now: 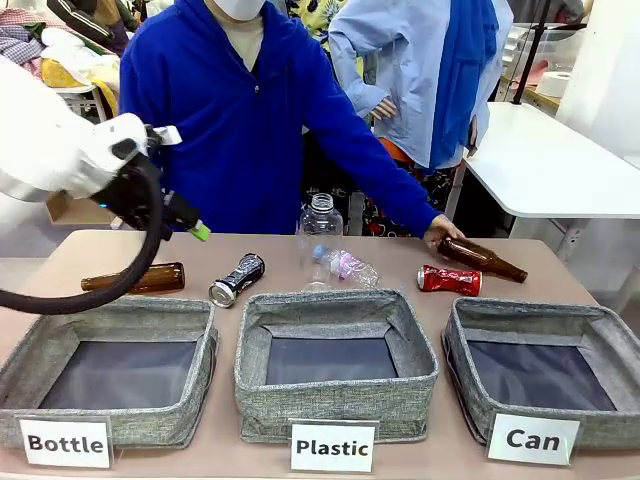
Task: Sort the can waste into the basket.
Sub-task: Pick up the can waste from the table and place it in the right Fabric basket.
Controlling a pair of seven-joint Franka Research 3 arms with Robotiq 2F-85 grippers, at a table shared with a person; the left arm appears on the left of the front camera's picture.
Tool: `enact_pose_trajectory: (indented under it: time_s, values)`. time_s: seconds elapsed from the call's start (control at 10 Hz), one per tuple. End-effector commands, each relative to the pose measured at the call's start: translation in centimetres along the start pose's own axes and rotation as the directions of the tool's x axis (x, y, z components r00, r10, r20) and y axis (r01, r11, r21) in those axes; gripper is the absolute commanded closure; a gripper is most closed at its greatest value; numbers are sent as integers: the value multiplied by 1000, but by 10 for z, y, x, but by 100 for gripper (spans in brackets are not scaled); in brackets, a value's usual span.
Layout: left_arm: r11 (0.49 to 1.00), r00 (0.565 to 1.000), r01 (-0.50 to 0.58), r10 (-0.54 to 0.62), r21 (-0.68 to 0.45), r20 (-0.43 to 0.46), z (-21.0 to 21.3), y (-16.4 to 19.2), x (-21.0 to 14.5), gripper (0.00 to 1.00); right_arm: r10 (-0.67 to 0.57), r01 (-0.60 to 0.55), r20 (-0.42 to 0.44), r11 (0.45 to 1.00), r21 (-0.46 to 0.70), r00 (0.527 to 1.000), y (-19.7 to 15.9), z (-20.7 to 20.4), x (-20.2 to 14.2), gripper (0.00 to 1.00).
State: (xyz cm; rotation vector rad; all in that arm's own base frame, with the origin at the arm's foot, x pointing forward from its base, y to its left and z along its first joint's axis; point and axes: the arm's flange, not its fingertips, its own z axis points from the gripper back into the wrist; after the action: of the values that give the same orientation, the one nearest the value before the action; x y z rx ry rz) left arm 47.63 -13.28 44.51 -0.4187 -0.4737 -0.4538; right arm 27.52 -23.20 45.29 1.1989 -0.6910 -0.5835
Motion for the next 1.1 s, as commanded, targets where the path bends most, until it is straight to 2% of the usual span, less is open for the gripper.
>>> enact_pose_trajectory:
  time_s: [0.0, 0.1, 0.2, 0.5, 0.6, 0.7, 0.8, 0.9, 1.0]
  values:
    - [993, 1000, 4, -6, 116, 16, -10, 11, 23, 0, 26, -26, 15, 999, 26, 1000, 0, 0, 4, 0]
    - [995, 995, -90, 88, 36, 49, -6, 10, 24, 0, 26, -26, 15, 999, 26, 1000, 0, 0, 4, 0]
    - [998, 1000, 26, -26, 64, 2, -14, 5, 11, 0, 26, -26, 15, 999, 26, 1000, 0, 0, 4, 0]
    - [991, 998, -8, 0, 133, 65, -15, 29, 31, 0, 26, -26, 15, 999, 26, 1000, 0, 0, 4, 0]
    - [991, 1000, 1, -5, 130, 29, -23, 37, 35, 0, 26, -26, 15, 999, 26, 1000, 0, 0, 4, 0]
    - [1000, 1000, 8, -8, 25, 5, -5, 50, 26, 0, 26, -26, 15, 999, 26, 1000, 0, 0, 4, 0]
    - [999, 999, 37, -36, -39, 27, 25, 55, 10, 0, 26, -26, 15, 999, 26, 1000, 0, 0, 4, 0]
    - [990, 991, 88, -74, -114, 114, 90, 65, -32, 0, 26, -26, 15, 999, 26, 1000, 0, 0, 4, 0]
    - [981, 980, 98, -67, -164, 187, 147, 78, -77, 0, 26, -26, 15, 999, 26, 1000, 0, 0, 4, 0]
